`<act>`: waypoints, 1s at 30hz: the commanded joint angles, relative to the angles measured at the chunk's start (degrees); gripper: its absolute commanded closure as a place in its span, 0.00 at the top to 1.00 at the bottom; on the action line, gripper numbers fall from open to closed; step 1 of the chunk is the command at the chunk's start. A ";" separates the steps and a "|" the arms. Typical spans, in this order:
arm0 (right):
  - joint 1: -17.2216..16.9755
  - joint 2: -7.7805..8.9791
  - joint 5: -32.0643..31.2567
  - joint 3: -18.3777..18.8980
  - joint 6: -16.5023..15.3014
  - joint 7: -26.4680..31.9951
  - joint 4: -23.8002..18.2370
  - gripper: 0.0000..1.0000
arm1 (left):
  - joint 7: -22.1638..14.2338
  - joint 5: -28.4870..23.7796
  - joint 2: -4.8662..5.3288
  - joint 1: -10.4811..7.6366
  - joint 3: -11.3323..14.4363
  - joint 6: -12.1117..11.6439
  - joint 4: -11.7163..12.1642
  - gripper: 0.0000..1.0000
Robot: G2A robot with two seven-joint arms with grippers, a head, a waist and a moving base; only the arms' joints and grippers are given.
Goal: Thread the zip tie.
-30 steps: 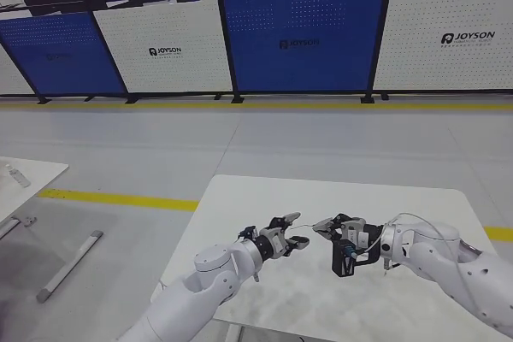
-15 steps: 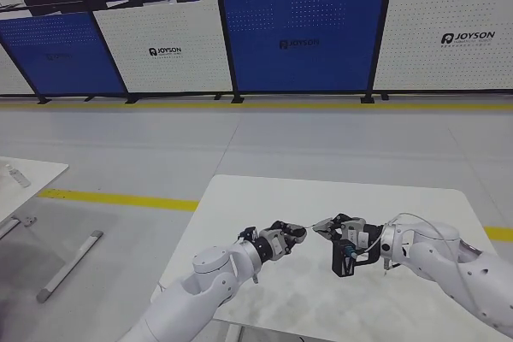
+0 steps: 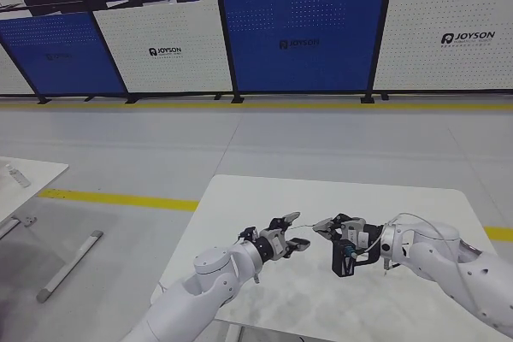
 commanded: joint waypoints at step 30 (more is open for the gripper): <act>-1.52 0.00 0.08 1.53 0.00 0.60 -0.62 0.35 | -1.05 1.66 -0.63 0.11 0.02 0.60 0.74 0.00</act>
